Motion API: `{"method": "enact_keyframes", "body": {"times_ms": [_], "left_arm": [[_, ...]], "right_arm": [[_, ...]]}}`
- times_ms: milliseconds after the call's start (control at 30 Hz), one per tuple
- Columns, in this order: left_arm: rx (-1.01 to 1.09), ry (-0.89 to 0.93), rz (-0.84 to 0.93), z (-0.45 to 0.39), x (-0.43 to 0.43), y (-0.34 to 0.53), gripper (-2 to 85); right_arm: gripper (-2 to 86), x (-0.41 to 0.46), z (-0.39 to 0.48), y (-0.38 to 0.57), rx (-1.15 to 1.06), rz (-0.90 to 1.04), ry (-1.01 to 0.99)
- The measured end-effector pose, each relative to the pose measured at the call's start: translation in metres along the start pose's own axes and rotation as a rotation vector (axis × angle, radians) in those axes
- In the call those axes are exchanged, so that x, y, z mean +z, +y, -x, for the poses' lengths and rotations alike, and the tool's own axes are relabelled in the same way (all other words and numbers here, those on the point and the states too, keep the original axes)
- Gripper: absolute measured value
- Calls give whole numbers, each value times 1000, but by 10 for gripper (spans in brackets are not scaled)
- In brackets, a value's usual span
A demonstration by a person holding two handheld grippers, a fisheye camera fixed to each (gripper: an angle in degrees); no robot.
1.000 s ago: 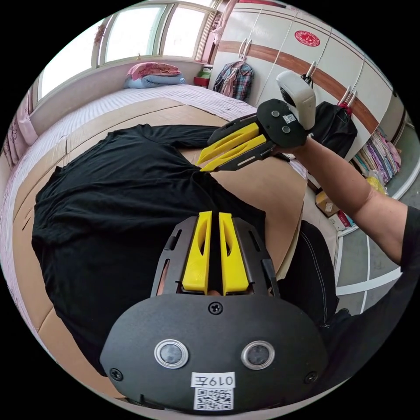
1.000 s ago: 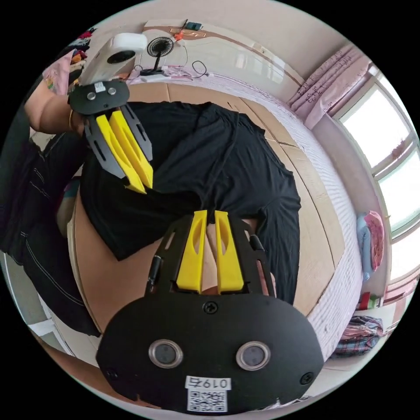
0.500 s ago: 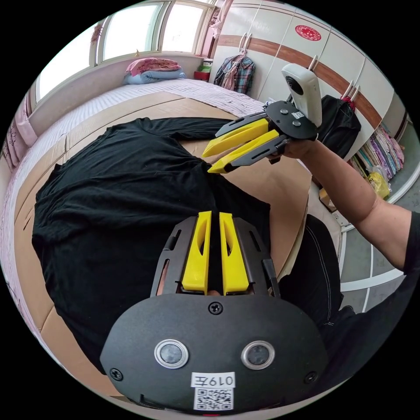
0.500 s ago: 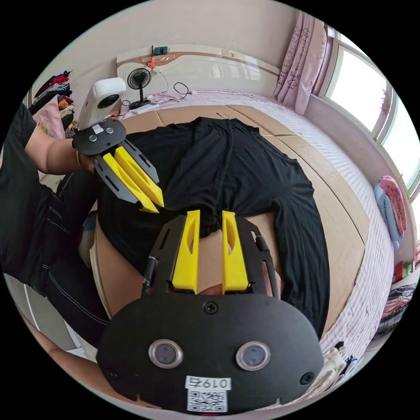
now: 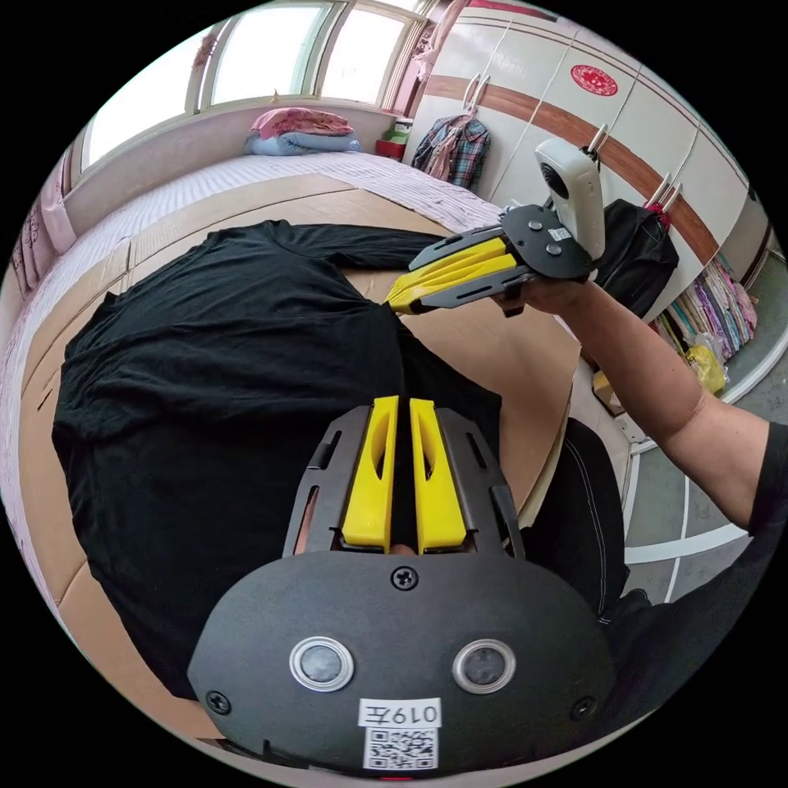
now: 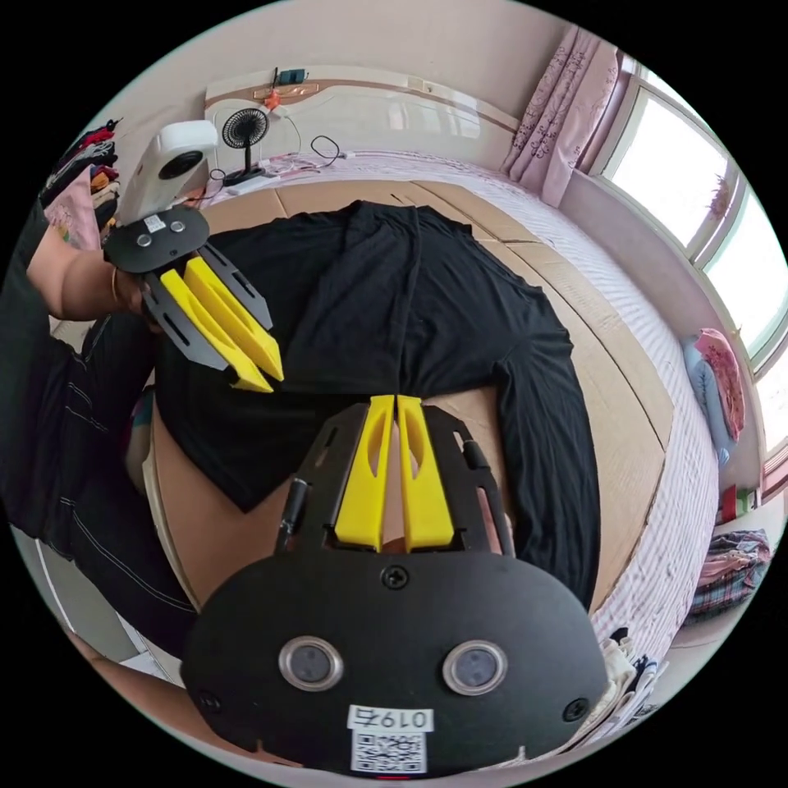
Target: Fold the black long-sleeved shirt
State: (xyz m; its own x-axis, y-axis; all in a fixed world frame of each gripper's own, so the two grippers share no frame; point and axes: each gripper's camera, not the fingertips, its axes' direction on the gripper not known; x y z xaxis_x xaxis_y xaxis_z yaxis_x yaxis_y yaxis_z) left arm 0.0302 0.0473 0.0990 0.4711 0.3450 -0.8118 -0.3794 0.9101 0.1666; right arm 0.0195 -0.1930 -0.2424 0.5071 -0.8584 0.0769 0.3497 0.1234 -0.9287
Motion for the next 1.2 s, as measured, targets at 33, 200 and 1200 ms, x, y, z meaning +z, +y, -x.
{"method": "enact_keyframes", "body": {"times_ms": [33, 200, 1200], "left_arm": [[-1, 15, 2, 0, 1, 1, 35], [31, 45, -24, 2, -12, 23, 63], [-285, -488, -82, 336, -104, 132, 61]], "right_arm": [[28, -2, 0, -4, 15, 0, 3], [48, -26, -8, -14, 89, -30, -7], [10, -30, -45, -479, 208, -276, -4]]}}
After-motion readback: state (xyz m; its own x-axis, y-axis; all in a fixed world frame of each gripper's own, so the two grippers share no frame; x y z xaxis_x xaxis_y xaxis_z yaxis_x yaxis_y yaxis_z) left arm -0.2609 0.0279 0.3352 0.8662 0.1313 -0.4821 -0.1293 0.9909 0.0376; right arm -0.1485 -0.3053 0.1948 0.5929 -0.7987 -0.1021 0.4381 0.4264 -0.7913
